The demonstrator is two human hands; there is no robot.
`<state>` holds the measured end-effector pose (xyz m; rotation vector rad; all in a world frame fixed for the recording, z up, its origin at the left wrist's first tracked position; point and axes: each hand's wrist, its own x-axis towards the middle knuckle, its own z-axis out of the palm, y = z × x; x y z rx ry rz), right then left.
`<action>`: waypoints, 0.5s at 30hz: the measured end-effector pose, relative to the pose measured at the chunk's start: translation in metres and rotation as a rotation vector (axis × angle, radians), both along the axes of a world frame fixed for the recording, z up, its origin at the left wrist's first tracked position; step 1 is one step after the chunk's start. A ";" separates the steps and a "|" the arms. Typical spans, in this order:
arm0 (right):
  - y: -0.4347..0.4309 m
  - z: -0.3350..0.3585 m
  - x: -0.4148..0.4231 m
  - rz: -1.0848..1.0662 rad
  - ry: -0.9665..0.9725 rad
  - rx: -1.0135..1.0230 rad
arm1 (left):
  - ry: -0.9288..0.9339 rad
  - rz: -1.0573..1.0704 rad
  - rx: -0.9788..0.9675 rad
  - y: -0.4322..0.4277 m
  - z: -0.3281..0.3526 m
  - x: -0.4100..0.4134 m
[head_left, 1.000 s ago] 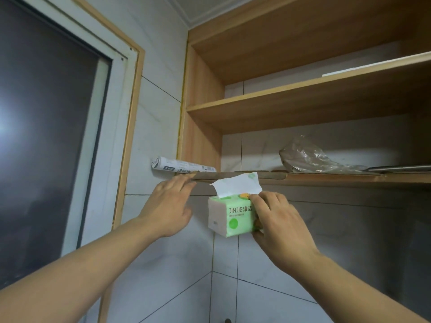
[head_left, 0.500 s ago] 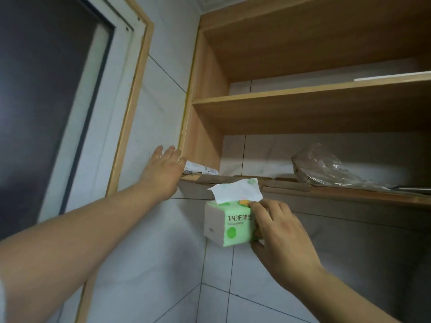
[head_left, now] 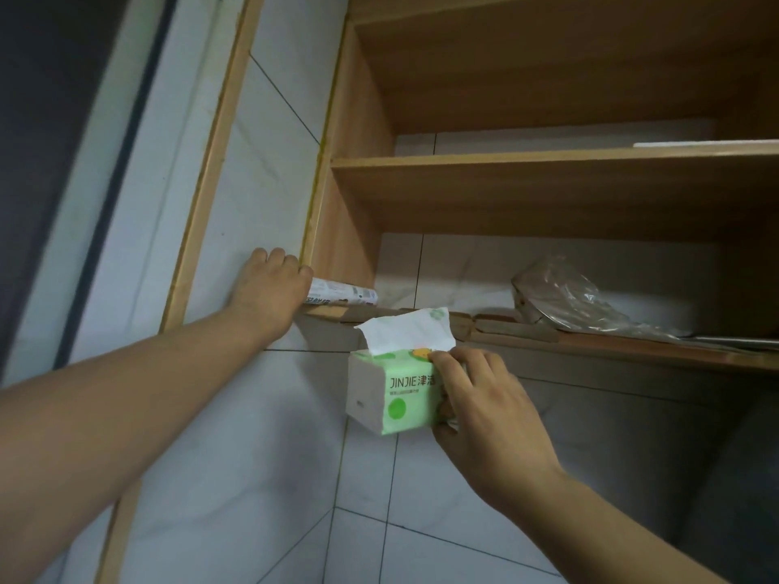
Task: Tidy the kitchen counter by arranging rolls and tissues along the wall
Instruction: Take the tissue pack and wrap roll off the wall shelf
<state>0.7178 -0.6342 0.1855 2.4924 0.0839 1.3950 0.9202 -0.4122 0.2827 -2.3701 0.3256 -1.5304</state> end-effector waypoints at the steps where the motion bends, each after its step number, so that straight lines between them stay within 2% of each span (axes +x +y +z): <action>1: 0.001 0.000 -0.001 -0.006 -0.003 0.000 | 0.005 -0.002 -0.006 0.000 -0.001 -0.001; 8: 0.007 -0.004 -0.012 -0.027 -0.022 0.001 | -0.066 -0.092 -0.137 -0.004 -0.007 -0.022; 12: 0.013 -0.007 -0.026 -0.025 -0.040 0.017 | -0.096 -0.206 -0.234 -0.006 -0.017 -0.055; 15: 0.015 -0.012 -0.049 0.003 -0.053 0.055 | -0.047 -0.330 -0.337 -0.008 -0.038 -0.092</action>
